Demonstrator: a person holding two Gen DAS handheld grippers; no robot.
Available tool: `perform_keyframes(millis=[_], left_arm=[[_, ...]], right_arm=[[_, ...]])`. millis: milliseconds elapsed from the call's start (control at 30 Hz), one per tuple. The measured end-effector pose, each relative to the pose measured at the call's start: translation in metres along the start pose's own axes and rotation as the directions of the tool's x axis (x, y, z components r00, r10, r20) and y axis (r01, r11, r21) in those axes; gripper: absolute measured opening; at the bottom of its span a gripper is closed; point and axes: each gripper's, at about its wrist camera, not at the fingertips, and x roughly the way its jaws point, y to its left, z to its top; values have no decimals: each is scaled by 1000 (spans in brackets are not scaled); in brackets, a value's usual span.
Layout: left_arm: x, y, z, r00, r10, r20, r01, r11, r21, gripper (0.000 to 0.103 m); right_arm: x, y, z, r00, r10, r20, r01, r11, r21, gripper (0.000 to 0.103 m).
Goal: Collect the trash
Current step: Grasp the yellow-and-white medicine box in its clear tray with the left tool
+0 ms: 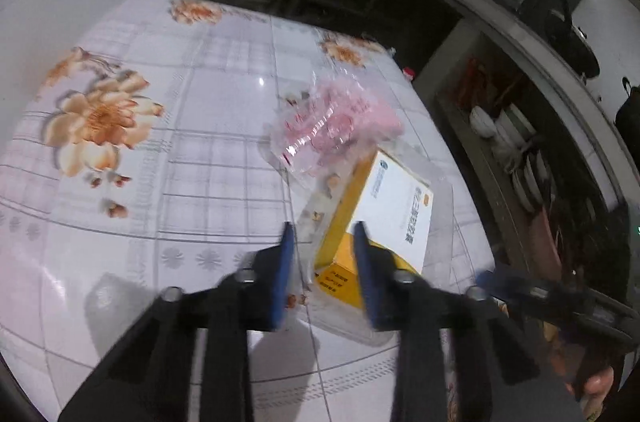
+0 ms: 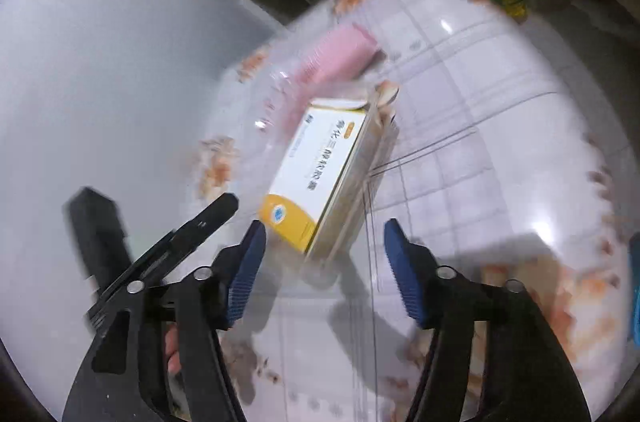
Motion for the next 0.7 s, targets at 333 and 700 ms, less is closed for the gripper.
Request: perform_keyframes(millis=[333, 700], left_arm=[[-10, -10, -31, 997, -49, -59, 50, 999, 15, 4], [-55, -21, -105, 978, -154, -140, 159, 987, 22, 5]], right_arm=[[10, -6, -6, 997, -61, -55, 63, 997, 35, 6], [-31, -8, -66, 990, -90, -108, 81, 993, -81, 4]])
